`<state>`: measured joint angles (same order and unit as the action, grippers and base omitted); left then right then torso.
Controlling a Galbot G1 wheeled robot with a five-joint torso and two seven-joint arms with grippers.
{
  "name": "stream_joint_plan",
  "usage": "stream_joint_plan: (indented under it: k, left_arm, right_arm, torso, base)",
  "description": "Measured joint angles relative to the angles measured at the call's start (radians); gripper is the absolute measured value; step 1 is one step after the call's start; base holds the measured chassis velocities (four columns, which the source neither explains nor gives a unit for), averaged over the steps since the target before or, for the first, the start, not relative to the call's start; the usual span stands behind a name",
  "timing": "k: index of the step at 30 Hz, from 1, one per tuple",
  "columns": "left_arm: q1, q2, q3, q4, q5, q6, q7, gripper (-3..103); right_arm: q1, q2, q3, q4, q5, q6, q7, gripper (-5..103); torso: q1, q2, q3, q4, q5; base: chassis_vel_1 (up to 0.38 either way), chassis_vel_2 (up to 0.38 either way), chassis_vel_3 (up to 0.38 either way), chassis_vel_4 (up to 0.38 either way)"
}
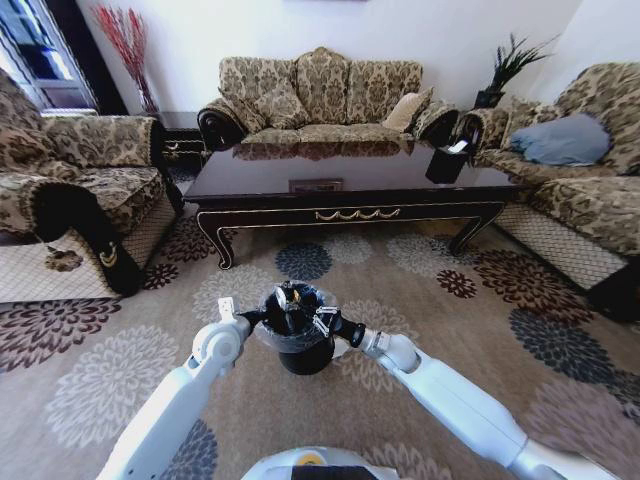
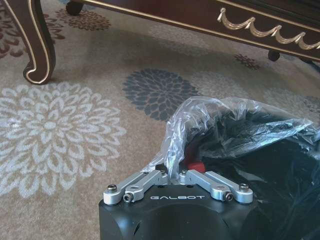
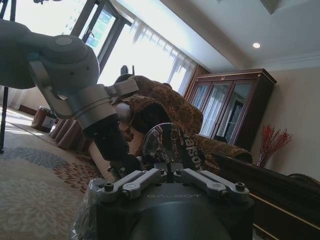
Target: Move to the front of the table and pick up the trash from the floor, then place it into the trash bin.
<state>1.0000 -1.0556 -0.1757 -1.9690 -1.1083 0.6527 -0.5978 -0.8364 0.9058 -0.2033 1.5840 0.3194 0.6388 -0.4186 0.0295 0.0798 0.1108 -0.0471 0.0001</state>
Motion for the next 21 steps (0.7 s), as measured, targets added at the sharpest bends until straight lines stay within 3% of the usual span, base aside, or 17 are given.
stream_joint_plan:
  k: [4,9,11,17,19,21]
  left_arm:
    - [0.006,0.011,-0.008,-0.015,-0.010,0.000,-0.005,4]
    - [0.026,0.028,-0.030,-0.036,-0.013,0.000,-0.009,4]
    - [0.028,0.029,-0.033,-0.038,-0.014,0.000,-0.010,4]
    - [0.049,0.047,-0.066,-0.049,-0.017,0.001,-0.011,4]
    - [0.054,0.049,-0.073,-0.050,-0.017,0.001,-0.011,4]
    - [0.070,0.057,-0.098,-0.057,-0.016,0.001,-0.012,4]
  right_arm:
    - [-0.001,0.001,0.005,-0.018,-0.024,0.007,0.002,7]
    - [0.013,0.006,0.005,-0.028,-0.028,0.009,0.004,33]
    - [0.014,0.006,0.005,-0.027,-0.027,0.009,0.005,33]
    - [0.023,0.001,0.021,-0.004,-0.004,0.008,0.024,61]
    - [0.026,0.000,0.025,0.000,0.004,0.007,0.026,61]
    - [0.037,-0.006,0.043,0.011,0.029,0.003,0.030,72]
  torso:
    - [0.000,0.000,0.000,-0.0001,-0.0001]
    - [0.000,0.000,0.000,0.0001,-0.0002]
    - [0.000,0.000,0.000,0.0000,-0.0002]
    - [0.000,0.000,0.000,-0.0002,-0.0001]
    - [0.000,0.000,0.000,-0.0002,-0.0001]
    - [0.000,0.000,0.000,0.0001,-0.0001]
  base:
    - [0.000,0.000,0.000,0.000]
    - [0.000,0.000,0.000,0.000]
    - [0.000,0.000,0.000,0.000]
    - [0.000,0.000,0.000,0.000]
    - [0.000,0.000,0.000,0.000]
    - [0.000,0.000,0.000,0.000]
